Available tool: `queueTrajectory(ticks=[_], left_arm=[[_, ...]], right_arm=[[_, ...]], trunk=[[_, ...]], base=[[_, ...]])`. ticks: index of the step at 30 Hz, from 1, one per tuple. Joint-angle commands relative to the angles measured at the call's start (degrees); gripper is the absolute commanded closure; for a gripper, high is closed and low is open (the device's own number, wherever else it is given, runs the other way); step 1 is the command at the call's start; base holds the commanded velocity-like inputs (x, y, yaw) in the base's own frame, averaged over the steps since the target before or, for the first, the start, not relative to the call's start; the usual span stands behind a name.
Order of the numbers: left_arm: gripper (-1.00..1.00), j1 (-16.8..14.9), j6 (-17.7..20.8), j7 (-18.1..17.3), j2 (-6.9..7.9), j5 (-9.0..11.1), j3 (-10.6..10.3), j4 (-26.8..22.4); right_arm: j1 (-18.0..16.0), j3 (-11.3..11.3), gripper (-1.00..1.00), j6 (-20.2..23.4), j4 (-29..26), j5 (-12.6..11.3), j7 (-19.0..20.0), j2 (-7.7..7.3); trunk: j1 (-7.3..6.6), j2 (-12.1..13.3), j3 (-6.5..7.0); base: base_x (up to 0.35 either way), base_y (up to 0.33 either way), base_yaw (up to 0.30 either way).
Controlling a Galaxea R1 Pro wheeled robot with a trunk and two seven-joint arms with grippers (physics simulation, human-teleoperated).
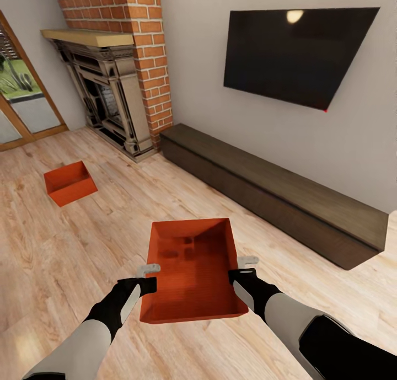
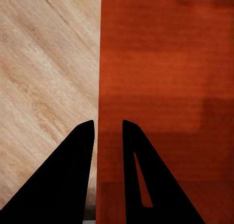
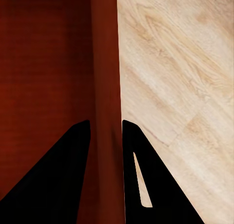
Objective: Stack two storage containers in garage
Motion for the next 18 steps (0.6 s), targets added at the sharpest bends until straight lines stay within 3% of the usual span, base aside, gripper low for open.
queueTrajectory(ticks=[1, 7, 18], left_arm=[[1.0, -0.02, 0.45, 3.02, -0.02, -0.91, 0.51, 0.02], [1.0, -0.02, 0.45, 3.02, -0.02, -0.91, 0.5, 0.02], [1.0, -0.02, 0.45, 3.02, -0.02, -0.91, 0.49, 0.02]], right_arm=[[-0.02, 0.85, 1.0, 0.29, -1.18, 0.02, -0.05, -0.01], [-0.02, 0.85, 1.0, 0.29, -1.19, 0.02, -0.05, -0.01], [-0.02, 0.85, 1.0, 0.29, -1.19, 0.02, -0.05, -0.04]], trunk=[[-0.2, 0.33, 0.19], [-1.51, 2.73, 1.8], [-1.51, 2.73, 2.78]], base=[[0.0, 0.0, 0.0], [0.0, 0.0, 0.0], [0.0, 0.0, 0.0]])
